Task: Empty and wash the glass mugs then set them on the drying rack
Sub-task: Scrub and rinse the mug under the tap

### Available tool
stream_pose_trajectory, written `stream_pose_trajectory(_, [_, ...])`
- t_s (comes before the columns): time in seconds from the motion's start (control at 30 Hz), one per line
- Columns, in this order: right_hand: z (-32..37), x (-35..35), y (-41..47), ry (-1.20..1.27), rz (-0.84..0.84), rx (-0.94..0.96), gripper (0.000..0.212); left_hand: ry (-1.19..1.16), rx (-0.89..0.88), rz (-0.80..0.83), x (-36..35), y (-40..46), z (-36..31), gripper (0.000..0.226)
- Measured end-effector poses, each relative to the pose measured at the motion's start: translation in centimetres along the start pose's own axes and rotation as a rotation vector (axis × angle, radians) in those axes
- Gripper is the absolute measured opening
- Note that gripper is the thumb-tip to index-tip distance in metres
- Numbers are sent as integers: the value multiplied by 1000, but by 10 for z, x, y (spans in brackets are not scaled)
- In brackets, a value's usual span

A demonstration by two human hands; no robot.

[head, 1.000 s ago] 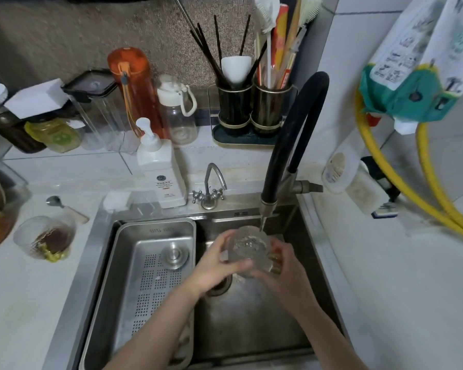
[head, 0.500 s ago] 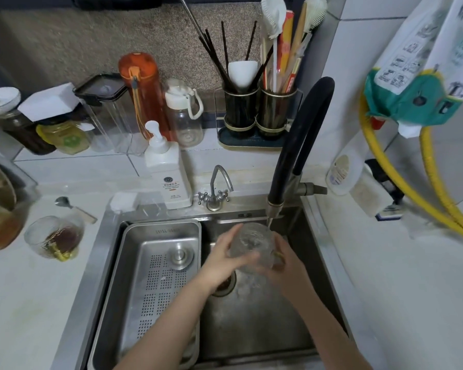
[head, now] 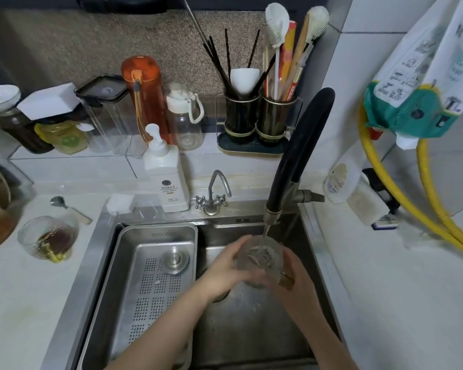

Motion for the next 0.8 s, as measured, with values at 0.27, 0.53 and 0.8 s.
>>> stream_pose_trajectory(0.27, [3, 15, 14, 38, -70, 33, 51, -71, -39, -20, -8, 9, -11, 69])
stream_pose_trajectory(0.53, [19, 9, 26, -64, 10, 61, 65, -112, -17, -69, 9, 11, -9, 72])
stream_pose_trajectory(0.8, [2, -21, 12, -25, 126, -4, 52, -145, 128, -82, 18, -13, 32, 82])
Point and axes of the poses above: each hand's wrist, its own y-axis towards the middle knuckle, its own x-axis out of the back of the hand, z = x × y, the point moved 8 cm from there along y, towards the middle knuckle, and after that the axes turned 4 degrees about -x, right-handed, at the moved point
